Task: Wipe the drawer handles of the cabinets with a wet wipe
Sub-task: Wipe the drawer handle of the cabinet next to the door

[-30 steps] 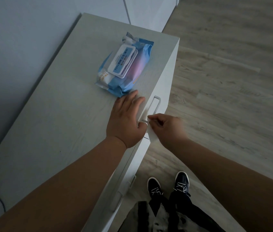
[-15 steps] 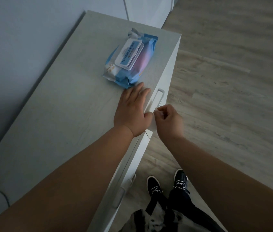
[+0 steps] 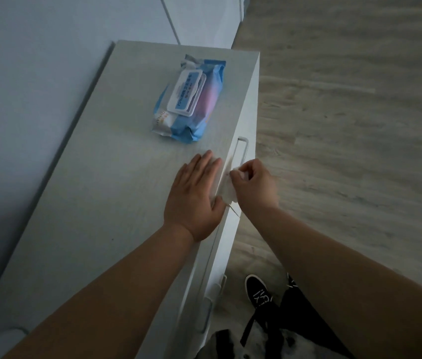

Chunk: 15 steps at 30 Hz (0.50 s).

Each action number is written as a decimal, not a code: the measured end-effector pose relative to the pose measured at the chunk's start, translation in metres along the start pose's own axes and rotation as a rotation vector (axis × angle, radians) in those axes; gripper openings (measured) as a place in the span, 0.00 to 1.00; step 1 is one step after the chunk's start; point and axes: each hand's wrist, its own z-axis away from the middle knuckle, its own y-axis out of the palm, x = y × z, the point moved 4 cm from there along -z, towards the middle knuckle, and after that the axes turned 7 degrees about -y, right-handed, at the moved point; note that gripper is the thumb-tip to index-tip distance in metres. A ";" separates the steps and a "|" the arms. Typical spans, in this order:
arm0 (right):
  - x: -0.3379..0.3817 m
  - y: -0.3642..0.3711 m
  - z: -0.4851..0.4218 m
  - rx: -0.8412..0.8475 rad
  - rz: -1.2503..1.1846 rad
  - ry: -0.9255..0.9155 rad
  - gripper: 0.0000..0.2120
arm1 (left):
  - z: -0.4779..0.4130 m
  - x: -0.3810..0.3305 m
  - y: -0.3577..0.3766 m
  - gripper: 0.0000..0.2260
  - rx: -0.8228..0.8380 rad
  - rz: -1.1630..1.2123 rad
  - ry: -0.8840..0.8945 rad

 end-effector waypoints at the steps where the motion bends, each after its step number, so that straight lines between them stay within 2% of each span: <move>1: 0.000 0.001 0.001 0.000 0.019 -0.018 0.06 | 0.001 0.000 0.000 0.36 0.001 0.000 0.000; 6: -0.005 0.009 0.011 0.018 0.023 -0.027 0.09 | -0.001 0.002 0.004 0.35 -0.008 -0.009 -0.005; 11: -0.006 0.002 0.004 -0.074 -0.102 0.055 0.08 | 0.001 0.002 0.003 0.35 0.004 0.010 -0.013; 15: -0.007 0.013 0.012 -0.013 -0.035 0.090 0.11 | 0.000 0.003 0.004 0.34 -0.004 -0.002 -0.018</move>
